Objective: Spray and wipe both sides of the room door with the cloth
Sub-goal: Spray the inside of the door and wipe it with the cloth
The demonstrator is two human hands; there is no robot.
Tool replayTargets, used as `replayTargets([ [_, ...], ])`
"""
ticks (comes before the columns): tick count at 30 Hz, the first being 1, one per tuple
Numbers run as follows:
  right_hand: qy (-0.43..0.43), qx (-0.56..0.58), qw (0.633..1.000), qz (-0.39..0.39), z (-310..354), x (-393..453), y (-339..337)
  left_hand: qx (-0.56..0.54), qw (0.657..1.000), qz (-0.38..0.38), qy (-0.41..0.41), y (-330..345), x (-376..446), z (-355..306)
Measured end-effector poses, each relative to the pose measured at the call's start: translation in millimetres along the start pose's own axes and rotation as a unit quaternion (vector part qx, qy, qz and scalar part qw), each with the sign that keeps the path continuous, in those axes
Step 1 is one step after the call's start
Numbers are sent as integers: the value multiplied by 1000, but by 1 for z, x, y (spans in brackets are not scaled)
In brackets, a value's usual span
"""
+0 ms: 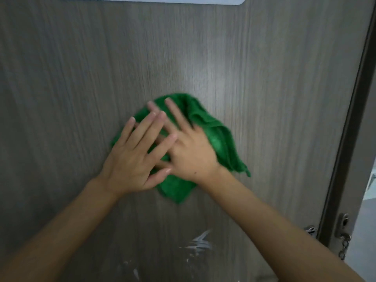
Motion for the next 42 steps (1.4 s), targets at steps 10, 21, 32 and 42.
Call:
replayTargets([
  [10, 402, -105, 903, -105, -172, -73, -58, 20, 986, 142, -83, 25, 11, 12],
  [21, 210, -46, 977, 4, 33, -182, 46, 49, 984, 150, -82, 28, 10, 11],
  [32, 44, -16, 999, 5, 13, -213, 36, 44, 982, 158, -89, 26, 10, 11],
  [42, 394, -63, 911, -106, -81, -77, -22, 31, 982, 164, -86, 26, 10, 12],
])
Point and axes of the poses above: each hand's wrist, its own x-axis towards the middle knuckle, its own y-axis out of the palm, z = x × y, the point moved 8 cm from there along x, towards the middle knuckle, and after that the axes turned 2 degrees about -y, right-handed, at the moved point
